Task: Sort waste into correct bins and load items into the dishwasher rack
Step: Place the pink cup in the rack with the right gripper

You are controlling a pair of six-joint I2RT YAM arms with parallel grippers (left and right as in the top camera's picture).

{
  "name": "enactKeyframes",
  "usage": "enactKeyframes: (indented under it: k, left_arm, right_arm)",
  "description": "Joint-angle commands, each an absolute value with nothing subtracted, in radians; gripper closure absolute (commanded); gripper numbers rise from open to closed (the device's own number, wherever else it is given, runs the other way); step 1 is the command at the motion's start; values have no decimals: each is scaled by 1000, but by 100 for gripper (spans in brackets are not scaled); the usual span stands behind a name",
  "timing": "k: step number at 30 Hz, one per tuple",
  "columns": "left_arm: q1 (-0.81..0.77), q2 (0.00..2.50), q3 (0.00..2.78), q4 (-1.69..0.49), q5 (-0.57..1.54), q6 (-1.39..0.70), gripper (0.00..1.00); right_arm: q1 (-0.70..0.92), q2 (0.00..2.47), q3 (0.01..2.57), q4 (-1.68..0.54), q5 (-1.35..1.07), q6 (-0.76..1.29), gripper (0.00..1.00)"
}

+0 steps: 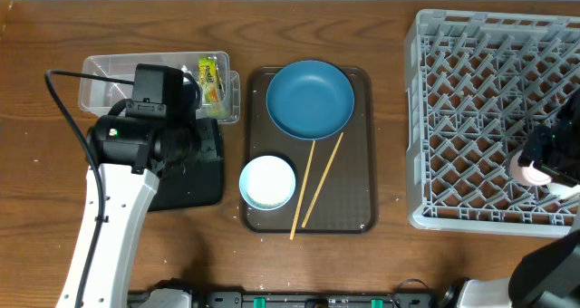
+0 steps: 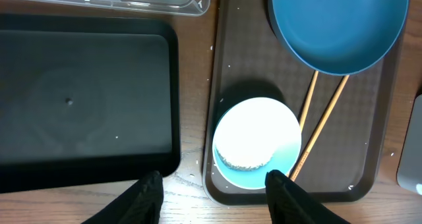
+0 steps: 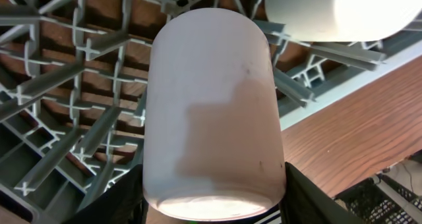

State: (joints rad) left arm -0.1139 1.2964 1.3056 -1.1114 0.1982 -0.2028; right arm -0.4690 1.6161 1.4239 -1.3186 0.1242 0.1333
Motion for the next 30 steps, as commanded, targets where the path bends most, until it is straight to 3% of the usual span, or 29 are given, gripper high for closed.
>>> enactKeyframes:
  k: [1, 18, 25, 30]
  left_arm:
    - [-110, 1295, 1315, -1115, 182, -191, 42]
    - [-110, 1295, 1315, -1129, 182, -191, 39]
    - [-110, 1295, 1315, -1129, 182, -191, 38]
    - [-110, 1296, 1315, -1142, 182, -191, 38]
  right_arm:
    - [-474, 1624, 1425, -1318, 93, 152, 46]
    - [-457, 1589, 1426, -1331, 24, 152, 33]
    - [-426, 1533, 1426, -1305, -253, 76, 39]
    - [-305, 1478, 1426, -1207, -450, 28, 40]
